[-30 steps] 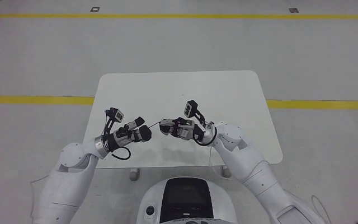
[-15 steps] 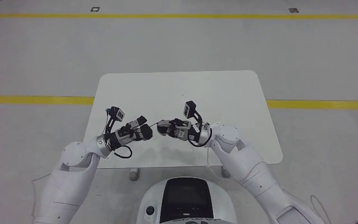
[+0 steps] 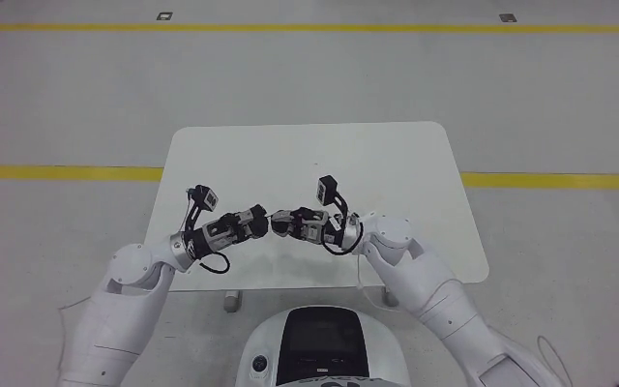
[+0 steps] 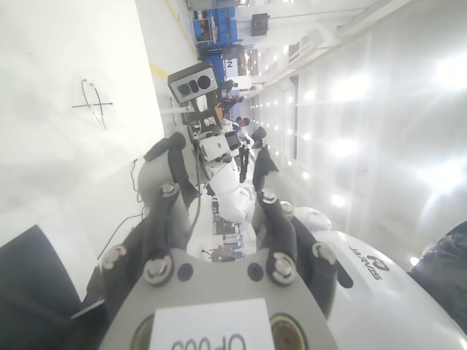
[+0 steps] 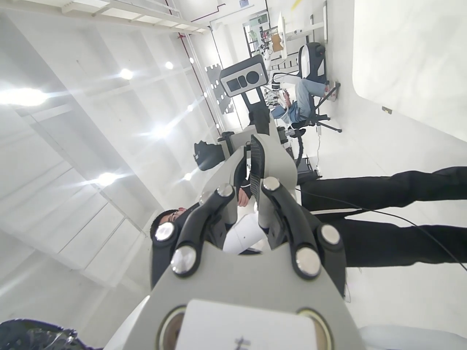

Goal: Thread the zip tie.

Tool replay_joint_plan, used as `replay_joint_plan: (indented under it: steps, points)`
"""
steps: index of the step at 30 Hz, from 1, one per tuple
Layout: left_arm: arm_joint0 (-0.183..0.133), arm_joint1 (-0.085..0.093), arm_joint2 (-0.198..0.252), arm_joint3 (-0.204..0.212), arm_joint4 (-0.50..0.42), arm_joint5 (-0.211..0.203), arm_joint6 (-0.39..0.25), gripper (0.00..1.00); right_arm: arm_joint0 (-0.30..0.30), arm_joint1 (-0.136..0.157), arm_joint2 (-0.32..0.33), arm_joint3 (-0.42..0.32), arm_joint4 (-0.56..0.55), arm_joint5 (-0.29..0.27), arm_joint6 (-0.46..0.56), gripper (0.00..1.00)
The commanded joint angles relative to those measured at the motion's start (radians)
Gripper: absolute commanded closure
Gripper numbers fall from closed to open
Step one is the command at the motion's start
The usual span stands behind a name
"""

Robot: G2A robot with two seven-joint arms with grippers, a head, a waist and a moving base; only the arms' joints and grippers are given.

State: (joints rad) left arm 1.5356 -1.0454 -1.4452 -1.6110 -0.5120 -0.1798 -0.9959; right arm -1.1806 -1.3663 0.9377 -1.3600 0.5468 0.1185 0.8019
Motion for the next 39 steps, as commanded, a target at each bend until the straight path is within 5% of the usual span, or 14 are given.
replay_joint_plan:
  steps: [1,22,29,30,31,39]
  points:
    - [-0.003,0.001,0.004,0.003,0.005,0.004,0.001,0.81,0.000,0.002,0.002,-0.004,-0.006,0.002,0.007,1.00]
    - [0.002,0.013,0.023,-0.004,0.009,0.006,0.003,0.89,-0.010,0.014,-0.002,-0.033,-0.021,0.010,0.040,1.00]
    - [0.007,0.017,0.026,-0.005,0.011,0.006,0.004,1.00,-0.014,0.016,-0.006,-0.040,-0.026,0.013,0.040,1.00]
    - [0.008,0.018,0.026,-0.005,0.011,0.006,0.004,1.00,-0.015,0.017,-0.006,-0.042,-0.026,0.013,0.040,0.73]
    - [0.009,0.018,0.026,-0.005,0.011,0.005,0.004,1.00,-0.016,0.018,-0.005,-0.044,-0.027,0.012,0.040,0.00]
    - [0.021,0.024,0.017,-0.014,0.004,-0.001,0.002,1.00,-0.042,0.031,0.022,-0.083,-0.041,0.010,0.048,0.00]
